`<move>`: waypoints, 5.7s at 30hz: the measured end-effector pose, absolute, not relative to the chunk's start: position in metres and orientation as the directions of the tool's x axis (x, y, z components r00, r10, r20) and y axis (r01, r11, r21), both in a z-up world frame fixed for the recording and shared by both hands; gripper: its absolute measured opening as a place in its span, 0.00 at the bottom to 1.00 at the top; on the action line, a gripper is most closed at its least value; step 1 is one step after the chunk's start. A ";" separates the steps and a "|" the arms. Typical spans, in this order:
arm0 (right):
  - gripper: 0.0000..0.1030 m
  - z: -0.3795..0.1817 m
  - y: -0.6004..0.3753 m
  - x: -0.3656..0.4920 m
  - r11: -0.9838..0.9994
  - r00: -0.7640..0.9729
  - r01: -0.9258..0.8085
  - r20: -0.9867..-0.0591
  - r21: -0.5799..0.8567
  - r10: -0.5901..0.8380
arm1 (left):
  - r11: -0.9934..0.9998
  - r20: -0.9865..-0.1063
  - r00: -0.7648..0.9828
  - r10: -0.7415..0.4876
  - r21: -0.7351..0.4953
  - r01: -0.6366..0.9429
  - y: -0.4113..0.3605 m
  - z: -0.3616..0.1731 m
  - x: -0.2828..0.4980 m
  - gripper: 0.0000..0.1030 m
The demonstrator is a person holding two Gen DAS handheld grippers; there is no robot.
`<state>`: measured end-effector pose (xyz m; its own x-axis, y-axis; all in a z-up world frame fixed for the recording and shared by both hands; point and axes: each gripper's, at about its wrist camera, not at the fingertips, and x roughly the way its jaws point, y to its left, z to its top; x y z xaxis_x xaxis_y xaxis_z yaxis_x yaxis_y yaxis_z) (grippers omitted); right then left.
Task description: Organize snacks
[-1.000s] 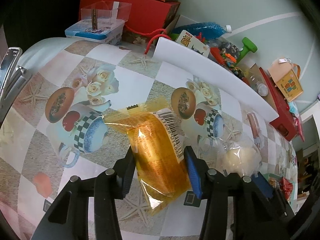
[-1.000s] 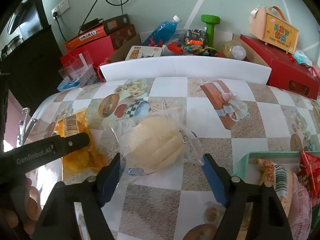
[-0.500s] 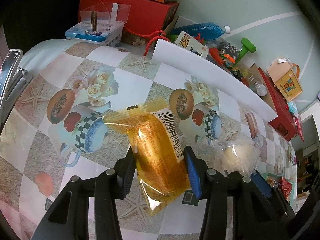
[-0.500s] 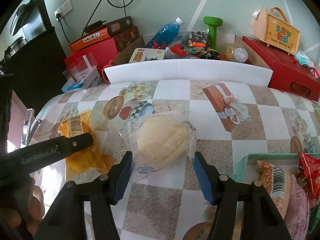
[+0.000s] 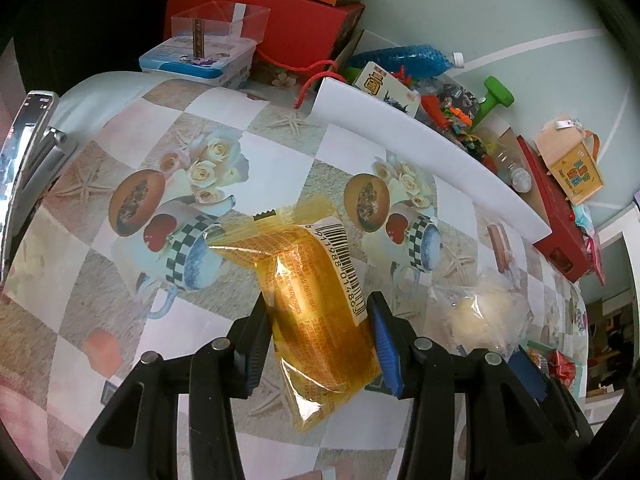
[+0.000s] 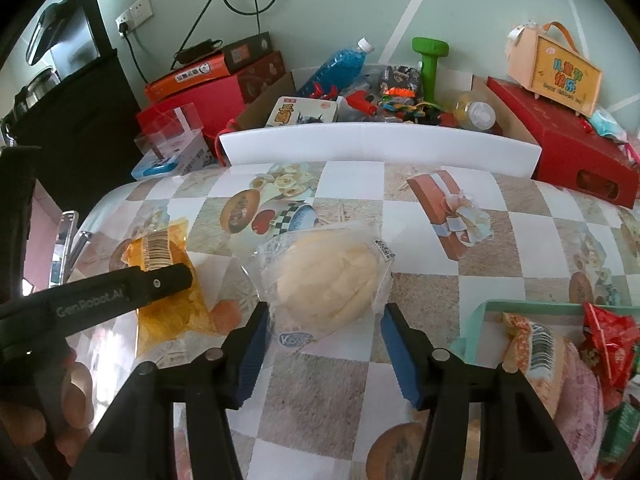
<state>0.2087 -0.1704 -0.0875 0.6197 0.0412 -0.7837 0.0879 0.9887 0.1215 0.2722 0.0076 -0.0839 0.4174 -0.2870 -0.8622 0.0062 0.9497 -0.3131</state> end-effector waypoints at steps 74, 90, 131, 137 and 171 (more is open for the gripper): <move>0.57 -0.014 -0.361 -0.028 0.739 0.572 0.654 -0.745 0.161 -0.343 | 0.749 -0.829 0.290 -0.478 -0.212 0.627 -0.199 -0.002 0.076 0.47; 0.59 -0.057 -0.362 -0.005 0.761 0.526 0.624 -0.816 0.178 -0.240 | 0.742 -0.878 0.228 -0.420 -0.188 0.644 -0.229 -0.050 0.069 0.47; 1.00 -0.034 -0.335 0.011 0.805 0.530 0.585 -0.798 0.099 -0.286 | 0.931 -0.859 0.438 -0.265 -0.110 0.348 -0.144 -0.024 0.110 0.89; 1.00 -0.030 -0.324 0.013 0.819 0.537 0.567 -0.791 0.082 -0.293 | 0.960 -0.852 0.481 -0.209 -0.086 0.266 -0.114 -0.024 0.117 0.96; 1.00 -0.051 -0.228 -0.028 0.915 0.530 0.404 -0.813 -0.008 -0.241 | 0.986 -0.910 0.412 -0.051 0.020 0.166 -0.035 -0.056 0.054 0.96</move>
